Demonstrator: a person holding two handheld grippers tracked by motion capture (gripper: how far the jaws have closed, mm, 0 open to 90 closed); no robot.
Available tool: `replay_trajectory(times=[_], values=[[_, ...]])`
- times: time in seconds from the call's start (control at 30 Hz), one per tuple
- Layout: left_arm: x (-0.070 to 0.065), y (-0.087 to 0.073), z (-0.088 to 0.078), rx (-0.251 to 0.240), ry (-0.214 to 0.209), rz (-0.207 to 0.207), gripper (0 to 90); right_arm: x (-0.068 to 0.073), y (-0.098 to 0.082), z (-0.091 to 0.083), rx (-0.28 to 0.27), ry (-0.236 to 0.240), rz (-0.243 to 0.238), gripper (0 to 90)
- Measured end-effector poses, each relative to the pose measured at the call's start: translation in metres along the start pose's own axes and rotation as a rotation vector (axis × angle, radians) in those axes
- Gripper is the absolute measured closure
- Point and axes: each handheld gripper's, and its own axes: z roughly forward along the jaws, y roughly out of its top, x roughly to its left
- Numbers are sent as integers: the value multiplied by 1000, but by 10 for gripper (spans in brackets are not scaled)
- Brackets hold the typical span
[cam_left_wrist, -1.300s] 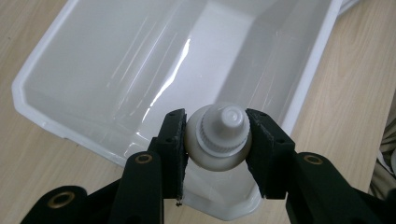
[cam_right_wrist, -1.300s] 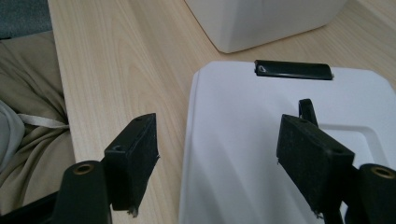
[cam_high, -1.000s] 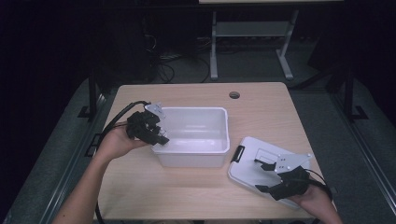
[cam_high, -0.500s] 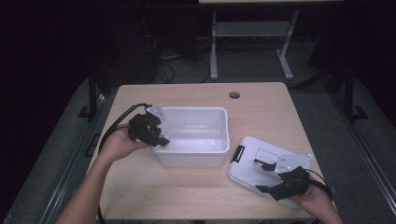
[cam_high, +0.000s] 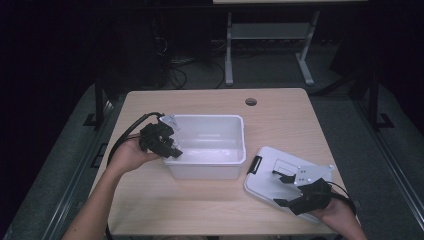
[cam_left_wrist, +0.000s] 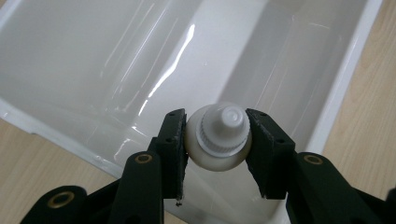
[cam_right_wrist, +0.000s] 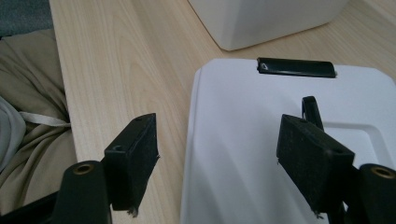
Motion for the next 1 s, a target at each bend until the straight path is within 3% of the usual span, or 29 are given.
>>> replay_trajectory(times=[1.0], values=[[0,3,13,41,14,2,598,-1,-2,-4,-11,-3,6,285]])
